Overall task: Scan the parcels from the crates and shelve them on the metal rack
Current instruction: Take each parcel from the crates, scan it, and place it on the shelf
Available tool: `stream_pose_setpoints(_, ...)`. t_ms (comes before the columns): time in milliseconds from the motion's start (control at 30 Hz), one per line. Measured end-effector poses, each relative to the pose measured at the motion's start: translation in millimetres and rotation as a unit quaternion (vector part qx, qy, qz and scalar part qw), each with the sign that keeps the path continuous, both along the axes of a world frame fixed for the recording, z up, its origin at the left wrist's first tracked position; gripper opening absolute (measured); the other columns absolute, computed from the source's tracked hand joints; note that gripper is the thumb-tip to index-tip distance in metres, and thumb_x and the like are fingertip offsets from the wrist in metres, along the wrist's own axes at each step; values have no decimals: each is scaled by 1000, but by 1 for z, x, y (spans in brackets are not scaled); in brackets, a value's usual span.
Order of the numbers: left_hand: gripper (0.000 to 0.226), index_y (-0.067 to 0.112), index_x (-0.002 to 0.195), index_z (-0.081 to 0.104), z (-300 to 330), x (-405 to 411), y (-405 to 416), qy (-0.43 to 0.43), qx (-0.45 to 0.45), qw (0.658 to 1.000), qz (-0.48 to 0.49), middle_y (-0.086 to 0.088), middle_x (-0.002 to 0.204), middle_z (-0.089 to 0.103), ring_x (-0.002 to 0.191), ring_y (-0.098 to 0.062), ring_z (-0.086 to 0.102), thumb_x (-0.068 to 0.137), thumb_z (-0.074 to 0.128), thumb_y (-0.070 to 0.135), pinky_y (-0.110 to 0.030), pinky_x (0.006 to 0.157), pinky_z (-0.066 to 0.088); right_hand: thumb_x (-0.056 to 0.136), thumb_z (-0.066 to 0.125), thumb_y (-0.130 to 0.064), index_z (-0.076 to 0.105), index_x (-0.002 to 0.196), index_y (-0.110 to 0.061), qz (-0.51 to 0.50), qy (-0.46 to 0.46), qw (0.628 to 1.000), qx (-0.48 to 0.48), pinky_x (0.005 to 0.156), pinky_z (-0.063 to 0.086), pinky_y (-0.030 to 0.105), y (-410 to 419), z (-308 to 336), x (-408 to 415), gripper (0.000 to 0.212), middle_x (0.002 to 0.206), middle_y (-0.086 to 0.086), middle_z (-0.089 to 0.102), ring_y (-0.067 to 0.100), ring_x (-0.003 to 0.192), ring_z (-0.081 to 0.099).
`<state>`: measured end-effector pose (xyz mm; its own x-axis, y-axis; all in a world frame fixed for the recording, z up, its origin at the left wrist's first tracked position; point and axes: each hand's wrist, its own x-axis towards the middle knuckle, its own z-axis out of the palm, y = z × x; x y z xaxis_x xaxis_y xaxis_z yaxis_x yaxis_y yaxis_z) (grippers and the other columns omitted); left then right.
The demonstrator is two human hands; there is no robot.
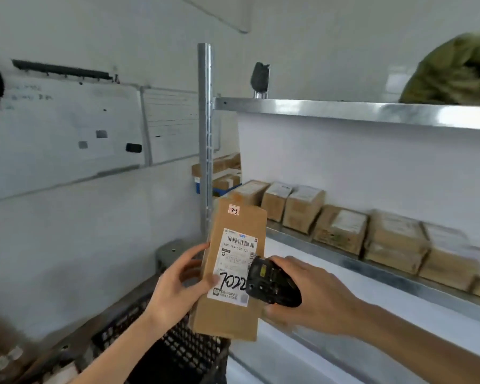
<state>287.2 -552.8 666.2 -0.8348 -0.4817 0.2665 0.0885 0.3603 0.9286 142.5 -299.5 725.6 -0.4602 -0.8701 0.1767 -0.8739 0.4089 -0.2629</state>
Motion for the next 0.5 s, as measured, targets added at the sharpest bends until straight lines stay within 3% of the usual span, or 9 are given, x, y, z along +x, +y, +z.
stream_pose_setpoints(133,70,43,138,55,25,-57,63,7,-29,999,-46,18,114,73,111,-5,67,75,84,35,-33,93,58,87,49,-80,26,149,-39,-61,80,993,69,85,53,28,94,28,-27,78,134,-18,47,5,107,54)
stream_pose_setpoints(233,67,47,134,55,43,-93,113,16,-34,996,-81,20,110,73,108,-4,68,77,84,30,-31,87,60,88,51,-75,27,147,-33,-108,100,985,93,82,53,31,159,48,-42,77,132,-10,47,12,103,57)
stream_pose_setpoints(367,72,46,135,56,59,-136,174,22,-36,991,-131,16,107,74,105,-7,70,70,85,39,-37,87,62,85,59,-63,25,148,-34,-172,113,971,123,74,46,29,237,71,-51,77,128,-10,49,13,102,56)
stream_pose_setpoints(500,68,45,133,58,69,-166,230,32,-41,983,-176,18,107,75,105,-6,70,73,87,32,-37,89,59,83,60,-61,27,146,-30,-219,141,954,149,70,45,33,303,90,-50,78,124,-8,47,15,97,56)
